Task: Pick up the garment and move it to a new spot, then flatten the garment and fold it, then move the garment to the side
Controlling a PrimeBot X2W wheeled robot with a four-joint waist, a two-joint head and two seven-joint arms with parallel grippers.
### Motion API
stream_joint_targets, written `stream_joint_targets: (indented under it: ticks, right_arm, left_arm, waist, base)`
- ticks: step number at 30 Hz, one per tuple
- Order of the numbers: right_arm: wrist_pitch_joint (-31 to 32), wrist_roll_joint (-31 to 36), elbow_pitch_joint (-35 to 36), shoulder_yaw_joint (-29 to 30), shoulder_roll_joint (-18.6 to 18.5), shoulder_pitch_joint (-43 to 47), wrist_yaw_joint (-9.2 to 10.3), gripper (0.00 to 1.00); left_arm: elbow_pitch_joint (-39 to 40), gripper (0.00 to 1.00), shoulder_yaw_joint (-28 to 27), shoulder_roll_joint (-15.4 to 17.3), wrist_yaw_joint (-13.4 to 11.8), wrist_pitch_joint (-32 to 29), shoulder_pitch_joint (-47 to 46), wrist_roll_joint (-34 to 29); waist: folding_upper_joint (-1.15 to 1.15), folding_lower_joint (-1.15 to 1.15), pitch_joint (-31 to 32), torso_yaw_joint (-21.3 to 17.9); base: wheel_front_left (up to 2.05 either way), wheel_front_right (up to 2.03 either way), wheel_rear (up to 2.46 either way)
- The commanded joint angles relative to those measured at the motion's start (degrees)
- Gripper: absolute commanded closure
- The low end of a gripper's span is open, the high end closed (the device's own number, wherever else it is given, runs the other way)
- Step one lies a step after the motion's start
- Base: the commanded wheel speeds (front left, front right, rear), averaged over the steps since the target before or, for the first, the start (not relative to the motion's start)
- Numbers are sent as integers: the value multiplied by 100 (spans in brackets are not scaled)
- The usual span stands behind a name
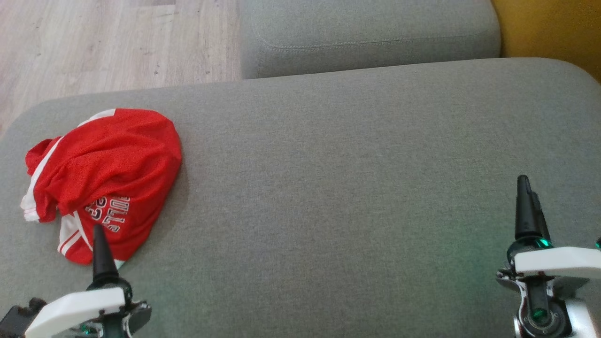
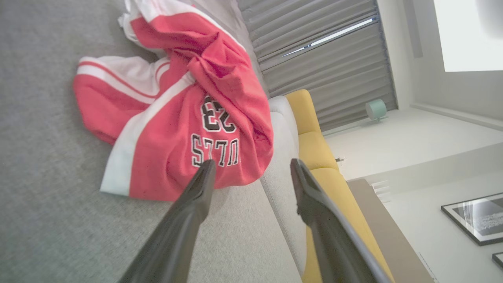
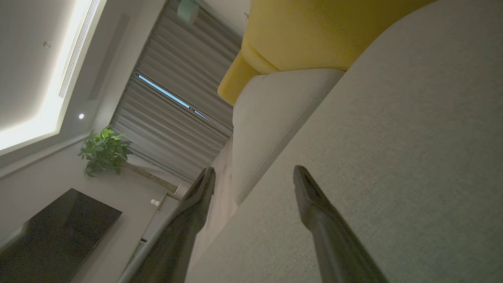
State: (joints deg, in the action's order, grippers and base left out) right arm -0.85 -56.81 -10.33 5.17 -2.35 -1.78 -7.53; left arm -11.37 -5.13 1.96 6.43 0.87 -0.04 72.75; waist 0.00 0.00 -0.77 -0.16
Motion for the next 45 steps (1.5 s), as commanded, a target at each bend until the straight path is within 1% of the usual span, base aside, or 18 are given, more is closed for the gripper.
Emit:
stream_joint_targets:
  ticks: [1,10,11,13,19,24,26,32,36,37,45]
  right_arm:
    - [-67,186,268,-77,-26,-231,2,0]
    - [-219,1378,433,-357,-29,-193,2,0]
    - [-219,1378,433,-357,-29,-193,2,0]
    - [-253,1603,476,-393,-30,-204,2,0]
    - [-354,2221,596,-458,-32,-198,2,0]
    - [-438,2661,621,-511,-34,-166,2,0]
    - [-472,2832,633,-522,-34,-163,2,0]
    - [-574,3313,627,-586,-36,-143,3,0]
    - [-641,3660,663,-630,-38,-128,3,0]
    - [-675,3821,686,-645,-38,-120,3,0]
    - [-810,4460,715,-619,-41,-111,3,0]
  left_arm:
    - [258,0,-27,52,-20,55,-271,-131]
    - [583,0,328,57,-178,208,-238,-998]
    - [583,0,328,57,-178,208,-238,-998]
    - [625,0,385,58,-199,242,-235,-1195]
    - [730,0,626,61,-234,344,-226,-1992]
    - [743,0,876,63,-310,429,-221,-2678]
    - [736,0,967,64,-360,463,-210,-2904]
    - [656,0,1207,67,-387,565,-219,-3589]
    - [633,0,1363,119,-509,633,-235,-4041]
    - [620,0,1449,159,-598,668,-246,-4243]
    - [681,0,1780,336,-964,804,-328,-4865]
  waist:
    - [0,0,-3,-3]
    - [0,0,-25,-38]
    - [0,0,-25,-38]
    - [0,0,-28,-43]
    - [0,0,-39,-51]
    - [0,0,-44,-52]
    - [0,0,-47,-57]
    - [0,0,-55,-67]
    - [0,0,-57,-82]
    - [0,0,-60,-91]
    - [0,0,-102,-112]
  base:
    - [0,0,0]
    - [0,0,0]
    - [0,0,0]
    - [0,0,0]
    - [0,0,0]
    - [0,0,0]
    - [0,0,0]
    - [0,0,0]
    - [0,0,0]
    - [0,0,0]
    - [0,0,0]
